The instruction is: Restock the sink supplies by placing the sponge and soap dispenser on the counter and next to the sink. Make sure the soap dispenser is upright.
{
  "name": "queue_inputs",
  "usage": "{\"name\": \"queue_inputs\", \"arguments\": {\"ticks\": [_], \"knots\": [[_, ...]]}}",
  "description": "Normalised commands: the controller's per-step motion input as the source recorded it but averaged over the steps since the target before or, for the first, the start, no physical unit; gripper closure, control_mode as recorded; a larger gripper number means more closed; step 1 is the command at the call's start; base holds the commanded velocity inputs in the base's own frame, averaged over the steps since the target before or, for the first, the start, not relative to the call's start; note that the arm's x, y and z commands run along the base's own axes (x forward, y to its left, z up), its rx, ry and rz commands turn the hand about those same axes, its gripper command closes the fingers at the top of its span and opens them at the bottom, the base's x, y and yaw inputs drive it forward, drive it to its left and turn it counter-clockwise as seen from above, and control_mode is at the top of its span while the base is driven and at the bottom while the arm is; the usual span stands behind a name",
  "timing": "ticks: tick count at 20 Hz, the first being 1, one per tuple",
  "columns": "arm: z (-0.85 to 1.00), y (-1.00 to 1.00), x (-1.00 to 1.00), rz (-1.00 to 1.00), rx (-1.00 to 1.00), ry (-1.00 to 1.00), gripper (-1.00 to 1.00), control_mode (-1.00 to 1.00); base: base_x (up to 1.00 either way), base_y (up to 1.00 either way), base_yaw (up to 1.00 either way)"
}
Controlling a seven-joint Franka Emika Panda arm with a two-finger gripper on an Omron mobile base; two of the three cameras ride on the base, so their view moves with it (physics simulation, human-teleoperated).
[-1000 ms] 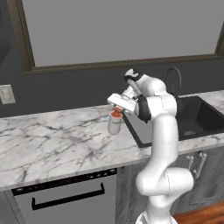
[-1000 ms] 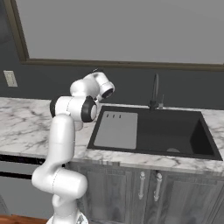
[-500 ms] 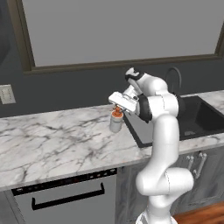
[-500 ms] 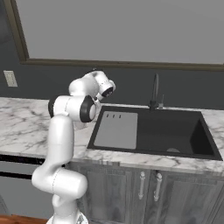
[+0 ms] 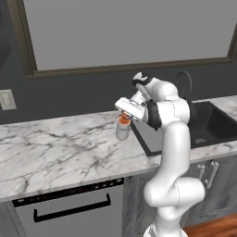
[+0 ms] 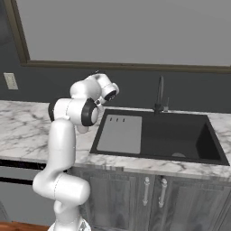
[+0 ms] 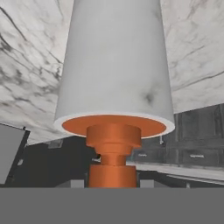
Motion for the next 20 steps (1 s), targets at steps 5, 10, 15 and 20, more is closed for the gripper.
{"name": "queue_inputs", "arguments": {"ticks": [5,10,15,20], "knots": [[-0.01,0.00,0.00,0.00,0.00,-0.04,-1.00,-1.00,0.00,0.00,0.00],[0.06,0.01,0.00,-0.03,0.00,-0.01,-1.00,-1.00,0.00,0.00,0.00],[0.38,0.05,0.00,-0.04,-0.01,-0.05,-1.00,-1.00,0.00,0.00,0.00],[0.29,0.30,-0.19,-0.05,-0.07,-0.24,-1.00,-1.00,0.00,0.00,0.00]]}}
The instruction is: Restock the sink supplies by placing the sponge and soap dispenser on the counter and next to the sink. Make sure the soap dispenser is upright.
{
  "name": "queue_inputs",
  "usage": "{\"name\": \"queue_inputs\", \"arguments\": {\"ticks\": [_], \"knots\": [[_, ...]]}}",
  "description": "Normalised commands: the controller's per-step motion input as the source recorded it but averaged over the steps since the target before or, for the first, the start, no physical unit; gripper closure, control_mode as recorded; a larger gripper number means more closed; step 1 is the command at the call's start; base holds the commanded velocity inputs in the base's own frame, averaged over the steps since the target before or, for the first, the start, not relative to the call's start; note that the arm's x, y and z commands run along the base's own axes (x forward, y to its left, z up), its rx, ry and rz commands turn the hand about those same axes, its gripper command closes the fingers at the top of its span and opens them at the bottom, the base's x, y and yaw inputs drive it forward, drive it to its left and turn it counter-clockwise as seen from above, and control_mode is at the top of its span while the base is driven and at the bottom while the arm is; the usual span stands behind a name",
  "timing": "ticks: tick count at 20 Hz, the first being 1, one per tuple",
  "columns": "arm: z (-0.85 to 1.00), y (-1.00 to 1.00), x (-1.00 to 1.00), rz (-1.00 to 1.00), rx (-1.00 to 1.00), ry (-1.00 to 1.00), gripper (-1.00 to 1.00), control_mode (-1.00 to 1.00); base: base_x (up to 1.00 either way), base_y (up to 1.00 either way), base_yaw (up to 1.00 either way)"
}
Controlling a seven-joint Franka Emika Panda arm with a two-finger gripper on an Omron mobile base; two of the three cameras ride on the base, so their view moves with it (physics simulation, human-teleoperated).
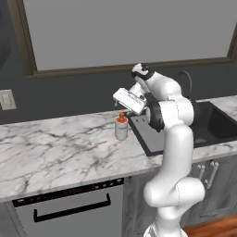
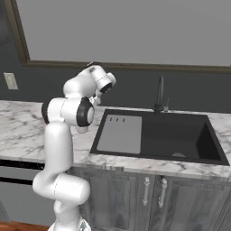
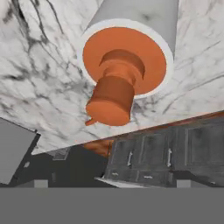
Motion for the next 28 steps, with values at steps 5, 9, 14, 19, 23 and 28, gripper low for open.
{"name": "queue_inputs", "arguments": {"ticks": [5,9,14,19,23,28], "knots": [[0.23,0.29,-0.54,-0.07,-0.11,-0.37,-1.00,-1.00,0.00,0.00,0.00],[0.13,0.08,-0.71,-0.07,-0.14,-0.42,-1.00,-1.00,0.00,0.00,0.00],[0.00,0.08,-0.81,-0.08,-0.15,-0.45,-1.00,-1.00,0.00,0.00,0.00],[0.00,0.04,-0.90,-0.01,-0.17,-0.39,-1.00,-1.00,0.00,0.00,0.00],[0.00,0.01,-0.92,0.00,-0.18,-0.37,-1.00,-1.00,0.00,0.00,0.00],[0.03,-0.02,-0.78,0.02,-0.22,-0.36,-1.00,-1.00,0.00,0.00,0.00]]}}
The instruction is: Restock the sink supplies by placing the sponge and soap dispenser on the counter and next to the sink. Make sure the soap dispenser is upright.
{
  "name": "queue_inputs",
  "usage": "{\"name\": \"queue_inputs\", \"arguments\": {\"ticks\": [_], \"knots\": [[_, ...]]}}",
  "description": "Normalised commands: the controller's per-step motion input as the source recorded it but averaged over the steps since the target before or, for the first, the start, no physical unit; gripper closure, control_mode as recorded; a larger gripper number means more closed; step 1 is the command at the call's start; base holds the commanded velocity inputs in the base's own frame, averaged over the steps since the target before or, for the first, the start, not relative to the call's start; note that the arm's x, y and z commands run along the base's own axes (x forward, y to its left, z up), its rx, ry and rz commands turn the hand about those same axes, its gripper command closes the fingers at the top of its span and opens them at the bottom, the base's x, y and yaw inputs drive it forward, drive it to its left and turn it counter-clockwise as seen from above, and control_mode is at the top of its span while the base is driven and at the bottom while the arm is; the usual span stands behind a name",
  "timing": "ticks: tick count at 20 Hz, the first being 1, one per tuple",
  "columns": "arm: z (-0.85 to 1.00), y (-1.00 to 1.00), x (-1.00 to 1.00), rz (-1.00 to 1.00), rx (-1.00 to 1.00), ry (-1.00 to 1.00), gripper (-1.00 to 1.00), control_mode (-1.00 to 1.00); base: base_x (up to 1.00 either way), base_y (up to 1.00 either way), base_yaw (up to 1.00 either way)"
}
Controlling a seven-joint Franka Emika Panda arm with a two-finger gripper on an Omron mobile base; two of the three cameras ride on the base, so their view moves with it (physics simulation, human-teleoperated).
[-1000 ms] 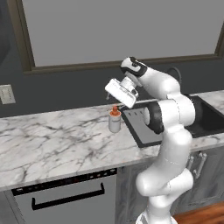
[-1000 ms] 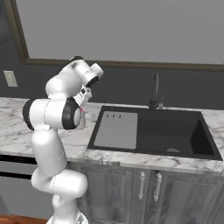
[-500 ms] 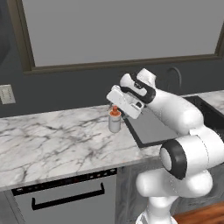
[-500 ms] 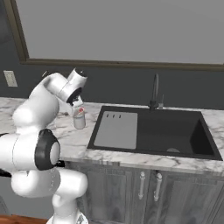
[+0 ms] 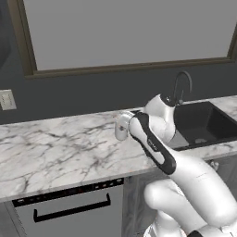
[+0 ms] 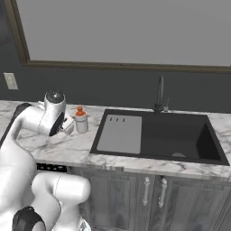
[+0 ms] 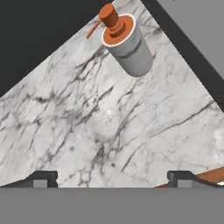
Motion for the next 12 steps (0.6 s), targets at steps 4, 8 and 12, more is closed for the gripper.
{"name": "queue_inputs", "arguments": {"ticks": [4,8,12], "knots": [[0.11,-0.27,-0.74,0.06,-0.24,-0.39,-1.00,-1.00,0.00,0.00,0.00],[0.04,-0.63,-0.74,0.06,-0.22,-0.37,-1.00,-1.00,0.00,0.00,0.00],[0.00,-0.67,-0.68,0.02,-0.22,-0.30,-1.00,-1.00,0.00,0.00,0.00]]}}
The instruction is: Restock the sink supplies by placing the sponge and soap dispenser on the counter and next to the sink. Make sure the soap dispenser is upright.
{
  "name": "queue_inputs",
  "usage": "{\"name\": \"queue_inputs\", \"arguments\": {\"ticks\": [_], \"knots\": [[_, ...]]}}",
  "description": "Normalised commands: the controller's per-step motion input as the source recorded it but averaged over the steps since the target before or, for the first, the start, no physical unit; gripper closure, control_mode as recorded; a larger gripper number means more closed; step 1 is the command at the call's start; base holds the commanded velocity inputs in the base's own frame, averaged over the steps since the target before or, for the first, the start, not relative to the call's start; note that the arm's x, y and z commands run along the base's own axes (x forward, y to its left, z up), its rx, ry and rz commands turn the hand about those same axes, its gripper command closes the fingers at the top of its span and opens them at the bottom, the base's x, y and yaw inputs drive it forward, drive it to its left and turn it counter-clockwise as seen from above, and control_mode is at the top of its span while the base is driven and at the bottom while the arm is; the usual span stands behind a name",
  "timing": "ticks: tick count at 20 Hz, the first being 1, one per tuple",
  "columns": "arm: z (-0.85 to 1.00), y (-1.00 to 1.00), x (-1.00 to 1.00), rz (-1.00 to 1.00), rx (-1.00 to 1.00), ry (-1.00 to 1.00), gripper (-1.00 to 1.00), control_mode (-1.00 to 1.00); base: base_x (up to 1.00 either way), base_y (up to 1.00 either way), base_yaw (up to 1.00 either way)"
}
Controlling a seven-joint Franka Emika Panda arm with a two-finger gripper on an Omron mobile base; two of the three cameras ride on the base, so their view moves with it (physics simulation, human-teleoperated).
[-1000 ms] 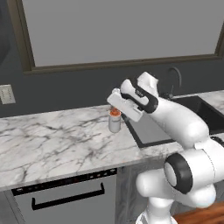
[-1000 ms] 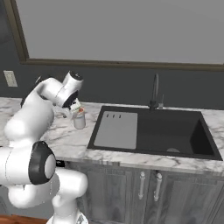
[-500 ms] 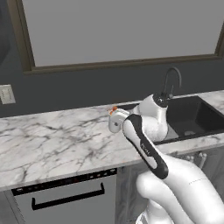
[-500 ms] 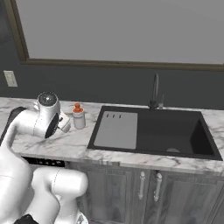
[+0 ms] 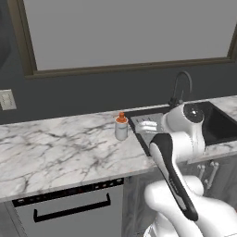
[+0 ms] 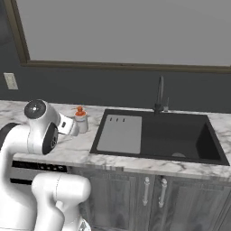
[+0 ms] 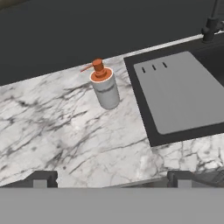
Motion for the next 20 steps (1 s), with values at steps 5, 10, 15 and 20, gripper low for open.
{"name": "queue_inputs", "arguments": {"ticks": [5,10,15,20], "knots": [[0.00,-0.08,-0.09,0.00,-0.04,-0.03,-1.00,-1.00,0.00,0.00,0.00],[-0.09,0.00,-0.02,0.00,0.00,0.00,-1.00,-1.00,0.00,0.00,0.00],[-0.03,0.00,-0.07,0.00,0.00,0.00,-1.00,1.00,-0.57,0.30,0.10],[0.00,0.00,0.00,0.00,0.00,0.00,-1.00,1.00,-0.69,0.81,0.45]]}}
